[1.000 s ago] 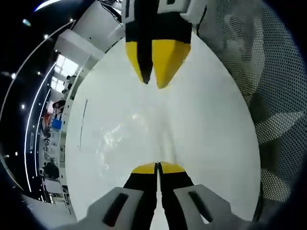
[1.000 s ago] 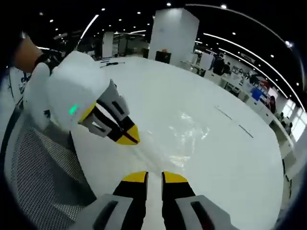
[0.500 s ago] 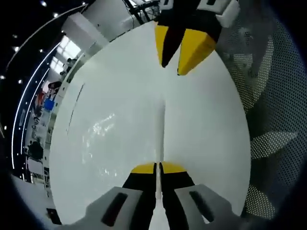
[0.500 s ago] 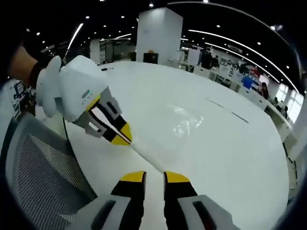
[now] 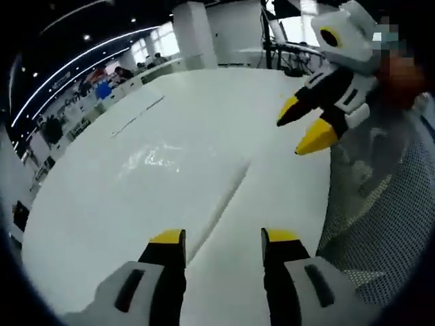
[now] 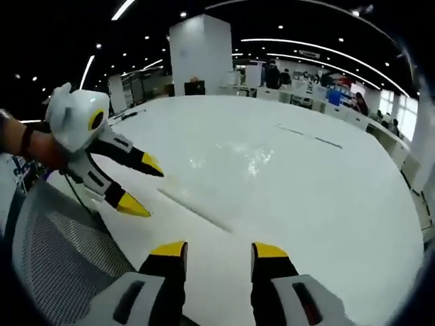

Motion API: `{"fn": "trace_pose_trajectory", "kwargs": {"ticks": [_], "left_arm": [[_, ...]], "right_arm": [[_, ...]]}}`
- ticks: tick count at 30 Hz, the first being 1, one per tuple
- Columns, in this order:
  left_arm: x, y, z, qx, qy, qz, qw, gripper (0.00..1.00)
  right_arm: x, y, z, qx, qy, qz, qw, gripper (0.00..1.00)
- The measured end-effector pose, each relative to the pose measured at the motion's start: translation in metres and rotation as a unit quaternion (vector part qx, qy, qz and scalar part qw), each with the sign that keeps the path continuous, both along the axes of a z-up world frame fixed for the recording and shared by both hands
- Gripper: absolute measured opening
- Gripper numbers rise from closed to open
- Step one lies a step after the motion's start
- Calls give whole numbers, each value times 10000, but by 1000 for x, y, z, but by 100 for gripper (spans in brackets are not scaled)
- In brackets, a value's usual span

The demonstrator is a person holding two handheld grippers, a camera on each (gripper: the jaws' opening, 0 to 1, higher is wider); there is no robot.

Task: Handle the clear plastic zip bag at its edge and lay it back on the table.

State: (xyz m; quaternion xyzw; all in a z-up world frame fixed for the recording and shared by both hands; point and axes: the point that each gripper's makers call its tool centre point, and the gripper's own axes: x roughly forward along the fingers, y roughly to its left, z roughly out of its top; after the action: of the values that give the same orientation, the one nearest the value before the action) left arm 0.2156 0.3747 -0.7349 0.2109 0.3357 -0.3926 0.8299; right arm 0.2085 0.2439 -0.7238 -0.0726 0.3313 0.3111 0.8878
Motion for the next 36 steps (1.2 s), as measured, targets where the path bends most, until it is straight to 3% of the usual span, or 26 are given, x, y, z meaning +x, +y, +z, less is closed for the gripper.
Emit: {"fn": "trace_pose_trajectory", "kwargs": {"ticks": [2,4,9,11,14,20,24,36], "left_arm": [[-2,6,-3,-19,39,132,9999,46],[-8,9,-4,-285,271,491,9980,49],[-3,37,-18,-422,484,1199,9907,56],[-13,36,-18,-406,519,1213,9904,57],[-2,45,-16,-348,471,1244,9905,60],[-8,49,-17,-362,546,1398,9880,61],[-15,52,-29,-191,689,1441,9870,61],[-19,54,-32,-121,762,1542,9850,59]], "right_arm": [[-1,-1,1,14,5,14,10000,42],[-2,-1,2,6,1,33,10000,46],[-3,-5,4,-220,-102,220,9995,57],[-4,-5,4,-213,-114,230,9994,58],[-5,-6,2,-123,-36,193,9997,60],[-9,-6,3,142,118,179,9997,67],[-13,-5,0,410,303,53,9987,68],[-10,-7,1,584,335,-45,9977,66]]}}
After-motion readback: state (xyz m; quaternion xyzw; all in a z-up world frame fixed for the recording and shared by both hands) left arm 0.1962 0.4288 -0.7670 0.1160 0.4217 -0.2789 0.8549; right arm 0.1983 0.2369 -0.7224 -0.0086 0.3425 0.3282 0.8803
